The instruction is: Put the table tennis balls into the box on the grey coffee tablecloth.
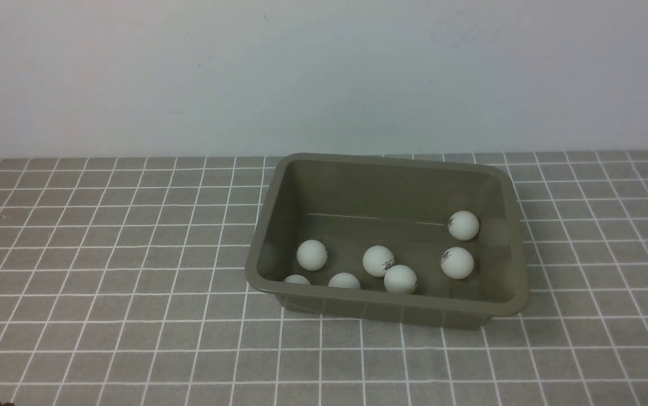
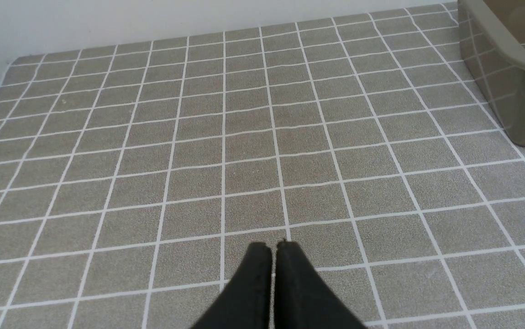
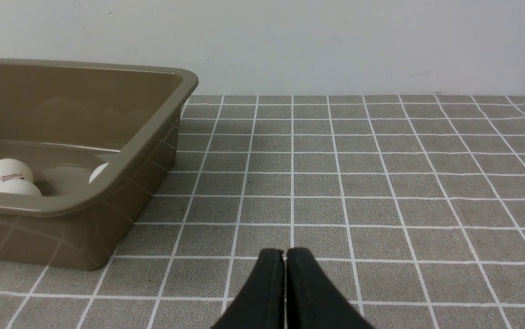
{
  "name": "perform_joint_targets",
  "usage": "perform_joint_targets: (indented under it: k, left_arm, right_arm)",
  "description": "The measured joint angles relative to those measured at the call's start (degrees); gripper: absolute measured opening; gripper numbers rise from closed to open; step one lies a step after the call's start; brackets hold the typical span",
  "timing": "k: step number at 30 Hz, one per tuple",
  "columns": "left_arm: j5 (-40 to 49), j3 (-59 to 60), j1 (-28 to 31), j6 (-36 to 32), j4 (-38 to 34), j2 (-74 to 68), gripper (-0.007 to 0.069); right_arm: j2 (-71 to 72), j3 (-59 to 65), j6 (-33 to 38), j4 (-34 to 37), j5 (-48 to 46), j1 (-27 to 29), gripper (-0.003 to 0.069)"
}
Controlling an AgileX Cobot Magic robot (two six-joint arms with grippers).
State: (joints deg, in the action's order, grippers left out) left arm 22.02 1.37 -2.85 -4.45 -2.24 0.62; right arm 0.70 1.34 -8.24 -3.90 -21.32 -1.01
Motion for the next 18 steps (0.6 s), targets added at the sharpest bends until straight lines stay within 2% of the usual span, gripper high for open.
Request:
perform_joint_targets:
  k: [18]
  left_arm:
    - [0.0,0.0,0.0,0.0,0.0,0.0,-0.0005]
  right_arm:
    - [0.0,0.0,0.0,0.0,0.0,0.0,-0.0007]
